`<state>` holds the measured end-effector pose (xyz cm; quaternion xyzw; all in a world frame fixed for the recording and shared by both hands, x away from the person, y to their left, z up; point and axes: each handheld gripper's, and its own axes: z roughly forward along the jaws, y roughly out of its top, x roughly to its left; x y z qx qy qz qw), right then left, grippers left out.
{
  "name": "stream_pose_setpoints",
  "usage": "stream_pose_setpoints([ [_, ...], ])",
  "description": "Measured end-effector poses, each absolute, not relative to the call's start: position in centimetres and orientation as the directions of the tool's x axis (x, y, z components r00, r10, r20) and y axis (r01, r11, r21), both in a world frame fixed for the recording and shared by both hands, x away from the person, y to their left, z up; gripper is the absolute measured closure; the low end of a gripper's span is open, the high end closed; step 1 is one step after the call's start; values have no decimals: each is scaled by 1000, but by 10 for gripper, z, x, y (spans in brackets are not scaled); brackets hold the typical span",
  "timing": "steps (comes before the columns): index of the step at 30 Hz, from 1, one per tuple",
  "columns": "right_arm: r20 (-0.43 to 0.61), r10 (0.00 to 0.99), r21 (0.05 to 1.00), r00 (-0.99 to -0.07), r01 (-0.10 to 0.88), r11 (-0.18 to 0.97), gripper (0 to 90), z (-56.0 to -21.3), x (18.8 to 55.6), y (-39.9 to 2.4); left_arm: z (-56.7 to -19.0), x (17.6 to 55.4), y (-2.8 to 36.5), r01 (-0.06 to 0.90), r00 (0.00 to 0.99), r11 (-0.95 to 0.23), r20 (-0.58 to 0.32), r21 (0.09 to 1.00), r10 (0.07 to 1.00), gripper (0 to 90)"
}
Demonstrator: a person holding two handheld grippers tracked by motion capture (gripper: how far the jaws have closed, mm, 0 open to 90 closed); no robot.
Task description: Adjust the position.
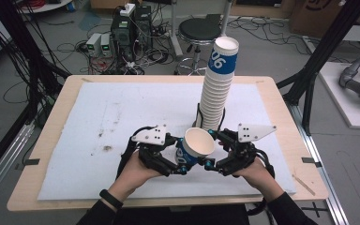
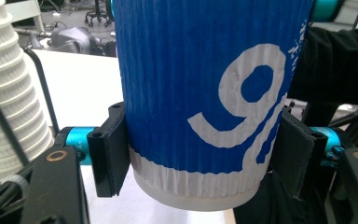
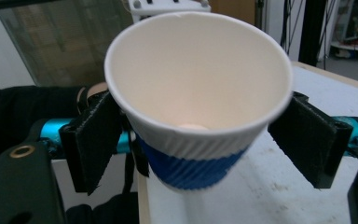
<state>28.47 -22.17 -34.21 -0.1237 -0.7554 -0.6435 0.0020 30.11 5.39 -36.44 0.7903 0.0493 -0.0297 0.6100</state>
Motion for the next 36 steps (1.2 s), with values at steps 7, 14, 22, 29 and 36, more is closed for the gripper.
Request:
stream_pose_setpoints([
  [7, 175, 185, 974, -967, 198, 114, 185, -343, 283, -217, -367, 299, 48, 110, 994, -250, -107, 962, 25, 297],
  [14, 171, 184, 973, -968, 195, 121, 218, -343, 282, -216, -372, 299, 44, 118, 993, -250, -117, 961, 19, 298],
  [22, 160, 184, 969, -970, 190, 158, 233, -345, 283, -214, -372, 298, 42, 106, 994, -300, -99, 948, 37, 289],
  [29, 132, 190, 956, -973, 175, 236, 233, -346, 281, -208, -368, 292, 33, 80, 996, -363, -66, 928, 52, 229],
  [36, 120, 178, 957, -977, 162, 242, 228, -346, 280, -206, -371, 292, 32, 79, 997, -350, -68, 934, 45, 286],
])
